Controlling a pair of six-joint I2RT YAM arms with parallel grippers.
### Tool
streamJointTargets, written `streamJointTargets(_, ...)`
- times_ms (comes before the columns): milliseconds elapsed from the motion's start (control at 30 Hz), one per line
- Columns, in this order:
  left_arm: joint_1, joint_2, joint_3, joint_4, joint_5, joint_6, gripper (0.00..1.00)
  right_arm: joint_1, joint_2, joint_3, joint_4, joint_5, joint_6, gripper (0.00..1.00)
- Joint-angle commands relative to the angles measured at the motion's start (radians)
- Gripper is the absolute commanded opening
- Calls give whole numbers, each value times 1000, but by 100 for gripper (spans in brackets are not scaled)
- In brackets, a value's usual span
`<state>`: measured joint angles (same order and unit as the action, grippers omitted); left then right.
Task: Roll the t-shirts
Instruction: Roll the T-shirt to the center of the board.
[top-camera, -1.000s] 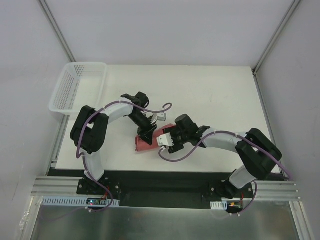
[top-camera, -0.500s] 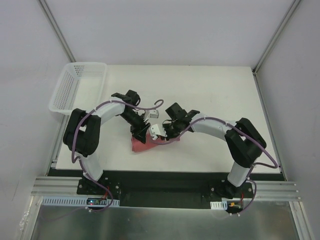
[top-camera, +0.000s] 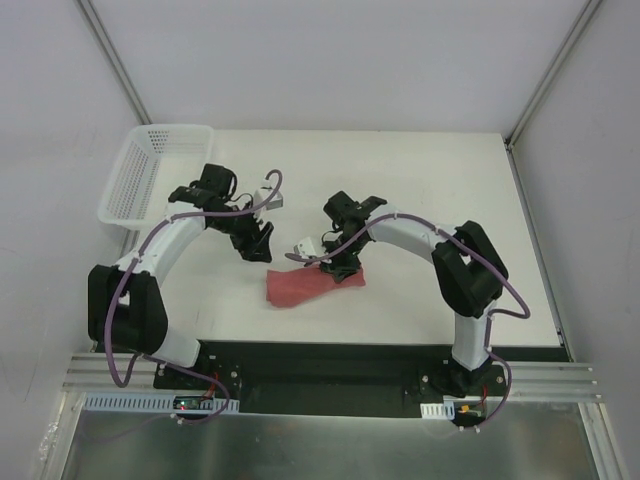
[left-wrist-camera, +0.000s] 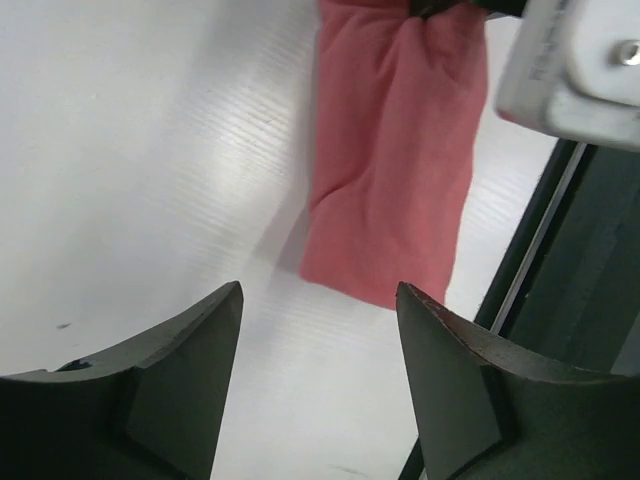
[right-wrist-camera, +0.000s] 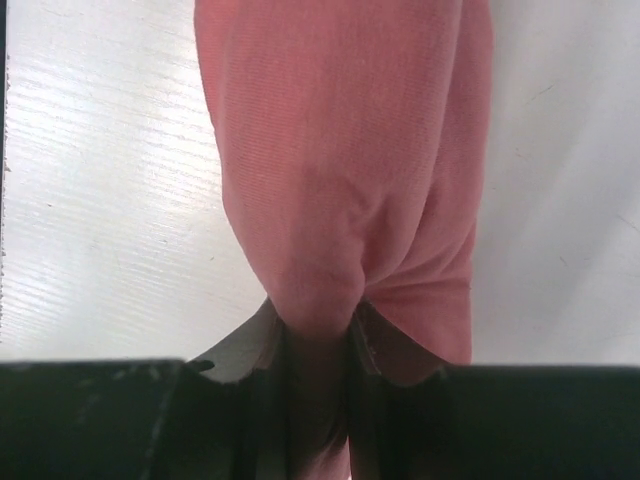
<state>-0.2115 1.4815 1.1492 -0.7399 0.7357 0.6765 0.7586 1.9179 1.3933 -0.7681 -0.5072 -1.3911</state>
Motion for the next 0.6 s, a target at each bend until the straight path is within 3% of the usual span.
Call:
streamJointTargets(0,17,-66,-89,11,166,-35,65,-7,43,36,-138,-27,30,14)
streamJointTargets(100,18,-43,-112,68,254,-115,72,-10,61,59,-149,-30,40,14)
streamJointTargets(133,15,-26,-117,91,264,-127,99,-12,66,65,-155,-33,44,14)
streamJointTargets(300,15,-35,-181,249,245,-192,99,-22,99,108,-169,-54,82,14)
streamJointTargets(467,17,-208,-290,391,162,-236,99,-39,121,144,-198,-80,104,14)
streamJointTargets(567,18,-329,-337,392,102,-233,99,-41,124,150,-209,-83,98,14)
